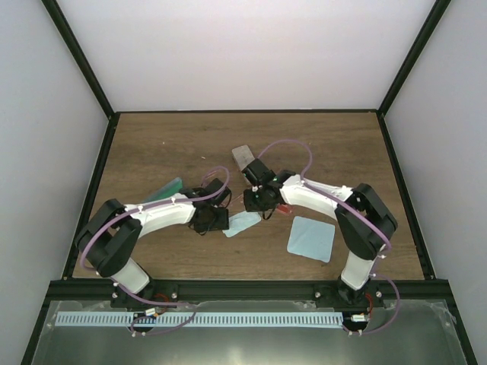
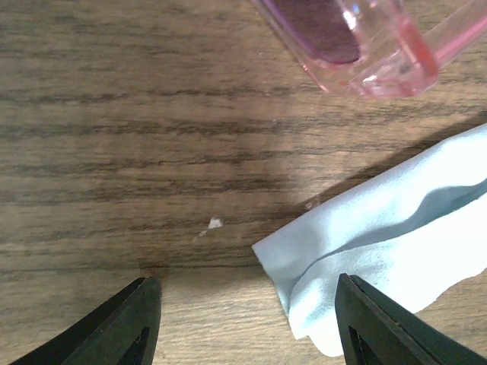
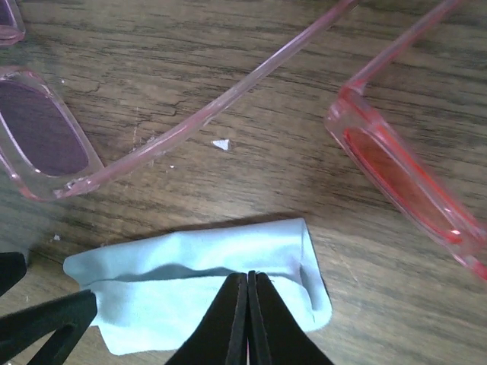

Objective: Organize the sunglasses
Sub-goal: Adjust the glasses cleaning cloth at the center of the board.

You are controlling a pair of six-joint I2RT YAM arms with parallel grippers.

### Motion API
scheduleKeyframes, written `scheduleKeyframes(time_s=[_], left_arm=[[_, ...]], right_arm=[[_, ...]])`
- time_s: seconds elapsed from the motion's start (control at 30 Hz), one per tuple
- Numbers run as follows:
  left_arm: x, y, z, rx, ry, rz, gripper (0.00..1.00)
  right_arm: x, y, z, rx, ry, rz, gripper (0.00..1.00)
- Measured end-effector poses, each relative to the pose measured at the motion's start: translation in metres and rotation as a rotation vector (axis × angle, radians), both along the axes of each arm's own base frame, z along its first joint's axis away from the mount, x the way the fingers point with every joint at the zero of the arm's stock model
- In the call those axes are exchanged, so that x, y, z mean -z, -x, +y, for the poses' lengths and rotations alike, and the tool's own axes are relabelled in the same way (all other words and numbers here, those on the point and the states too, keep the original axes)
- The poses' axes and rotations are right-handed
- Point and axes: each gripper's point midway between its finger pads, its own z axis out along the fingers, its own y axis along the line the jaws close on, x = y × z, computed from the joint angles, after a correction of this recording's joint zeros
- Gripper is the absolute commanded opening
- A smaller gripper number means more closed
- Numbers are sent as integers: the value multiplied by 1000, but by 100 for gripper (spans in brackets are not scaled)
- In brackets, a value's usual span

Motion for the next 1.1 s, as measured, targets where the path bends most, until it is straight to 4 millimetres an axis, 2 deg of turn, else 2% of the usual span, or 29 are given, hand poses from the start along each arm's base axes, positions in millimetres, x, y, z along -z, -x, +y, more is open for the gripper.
scheduleKeyframes(time_s=[0.17,0.33,0.57,0.97,1.1], left_arm=[[-4,1,7,-20,-5,8,64],[-12,-1,21,-60,7,-5,65],[-16,-4,34,-91,5,-10,70],[-10,-4,35,-74,5,8,74],[-6,-5,38,-82,0,18,74]], right_arm=[[21,3,7,-22,-18,55,1],[47,18,0,-30,5,120,1],[46,23,0,-39,-17,115,3],[46,58,1,-83,16,181,7],[39,70,-5,-88,43,201,14]])
